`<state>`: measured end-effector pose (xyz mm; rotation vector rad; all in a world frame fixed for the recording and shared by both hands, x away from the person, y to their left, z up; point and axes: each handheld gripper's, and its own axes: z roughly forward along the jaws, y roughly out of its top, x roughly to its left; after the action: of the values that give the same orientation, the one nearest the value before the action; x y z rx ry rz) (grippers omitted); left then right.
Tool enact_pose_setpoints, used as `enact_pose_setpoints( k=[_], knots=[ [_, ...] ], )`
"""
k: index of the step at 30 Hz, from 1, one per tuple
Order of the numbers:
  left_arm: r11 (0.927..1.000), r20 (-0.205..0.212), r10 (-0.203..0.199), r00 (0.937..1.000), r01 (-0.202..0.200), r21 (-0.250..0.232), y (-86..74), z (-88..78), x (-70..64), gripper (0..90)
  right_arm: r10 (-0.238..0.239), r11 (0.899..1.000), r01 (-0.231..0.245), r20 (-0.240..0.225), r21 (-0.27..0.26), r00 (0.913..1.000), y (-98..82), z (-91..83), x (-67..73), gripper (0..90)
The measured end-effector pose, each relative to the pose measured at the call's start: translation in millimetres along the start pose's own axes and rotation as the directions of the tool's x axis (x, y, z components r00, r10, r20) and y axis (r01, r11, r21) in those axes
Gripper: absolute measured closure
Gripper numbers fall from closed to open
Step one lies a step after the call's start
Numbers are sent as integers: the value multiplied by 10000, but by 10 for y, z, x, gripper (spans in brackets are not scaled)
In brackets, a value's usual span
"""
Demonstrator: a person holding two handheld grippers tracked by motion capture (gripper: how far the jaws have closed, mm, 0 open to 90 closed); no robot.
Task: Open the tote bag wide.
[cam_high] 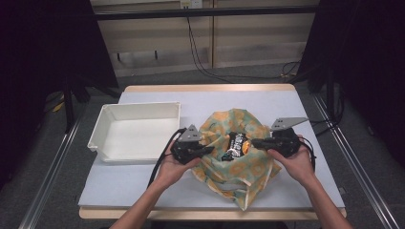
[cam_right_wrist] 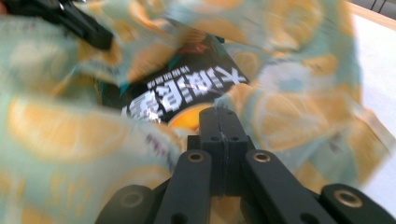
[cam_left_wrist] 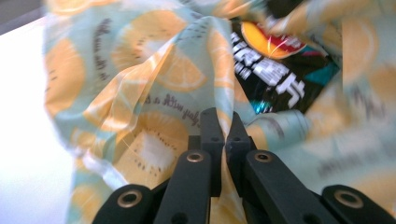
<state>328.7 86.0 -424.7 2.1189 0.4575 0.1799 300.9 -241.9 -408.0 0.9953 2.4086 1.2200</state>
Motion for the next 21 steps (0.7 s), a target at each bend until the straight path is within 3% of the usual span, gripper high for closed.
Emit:
enact_pose_setpoints(
  k=[2, 5, 12, 13, 21],
  knots=[
    [9999, -183, -154, 9997, 154, -18, -69, -103, 44, 900, 16, 10000, -17, 136, 6, 9999, -56, -71, 0, 900],
    [9995, -115, -326, 9994, 327, 26, -184, -194, 76, 900, 99, 9999, -102, 290, 112, 9995, -166, -160, -5, 900],
    [9989, 99, -304, 9995, 300, 367, -301, -129, 26, 898, 507, 9980, -536, 849, 320, 9951, -462, -238, -69, 900],
    [9983, 163, -136, 9998, 127, 562, -317, -132, 29, 898, 529, 9978, -561, 829, 365, 9952, -504, -234, -83, 900],
    [9958, 425, -69, 9991, 30, 911, -450, -100, -21, 900, 1079, 9933, -1106, 741, 338, 9914, -808, -138, -173, 900]
  ],
)
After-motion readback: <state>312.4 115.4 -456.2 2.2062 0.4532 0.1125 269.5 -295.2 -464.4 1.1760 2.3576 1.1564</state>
